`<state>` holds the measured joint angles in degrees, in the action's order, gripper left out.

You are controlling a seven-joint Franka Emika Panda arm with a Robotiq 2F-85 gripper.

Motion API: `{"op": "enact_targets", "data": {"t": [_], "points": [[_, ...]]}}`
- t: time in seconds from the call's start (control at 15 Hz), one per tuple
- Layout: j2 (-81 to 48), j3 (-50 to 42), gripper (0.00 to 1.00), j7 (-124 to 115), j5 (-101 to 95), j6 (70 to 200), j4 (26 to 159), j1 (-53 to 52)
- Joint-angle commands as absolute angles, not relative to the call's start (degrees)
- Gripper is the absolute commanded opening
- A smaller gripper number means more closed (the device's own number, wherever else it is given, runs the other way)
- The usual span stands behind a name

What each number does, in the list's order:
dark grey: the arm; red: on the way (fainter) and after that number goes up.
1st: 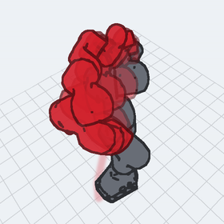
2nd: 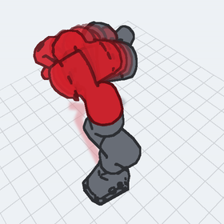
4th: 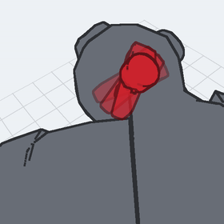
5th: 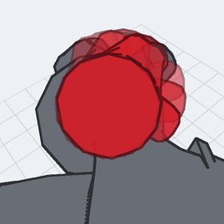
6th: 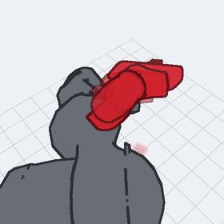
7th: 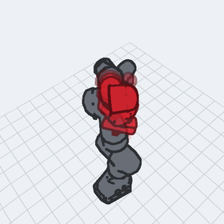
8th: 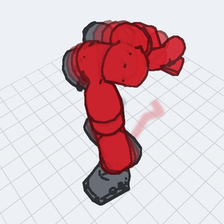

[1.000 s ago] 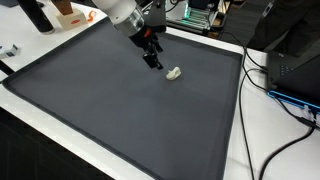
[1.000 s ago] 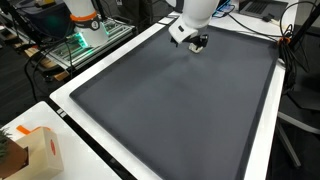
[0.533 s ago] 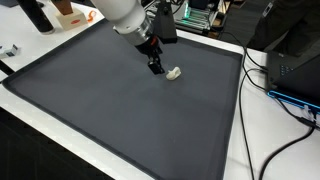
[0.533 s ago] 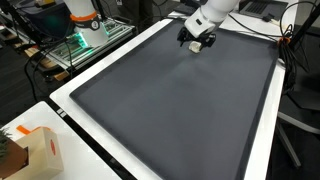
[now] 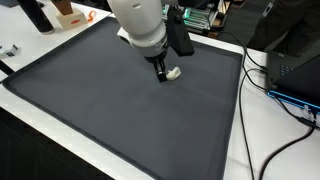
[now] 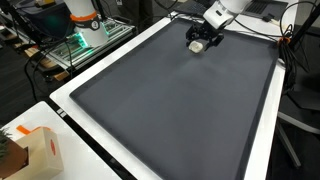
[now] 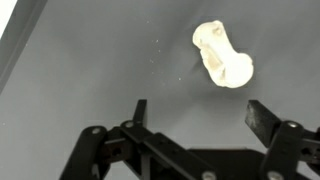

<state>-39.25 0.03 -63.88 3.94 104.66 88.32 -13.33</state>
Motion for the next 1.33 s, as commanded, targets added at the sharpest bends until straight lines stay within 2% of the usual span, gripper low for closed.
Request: {"op": "enact_targets", "data": {"t": [0.0, 0.53, 1.27], "points": [[-42.7, -0.6, 1.0, -64.1, -1.6, 101.5, 82.6, -16.2], [-44.6, -0.4, 1.0, -60.9, -14.4, 102.3, 79.3, -22.9], [-43.9, 0.9, 1.0, -53.7, -24.6, 103.7, 81.7, -29.3]]}}
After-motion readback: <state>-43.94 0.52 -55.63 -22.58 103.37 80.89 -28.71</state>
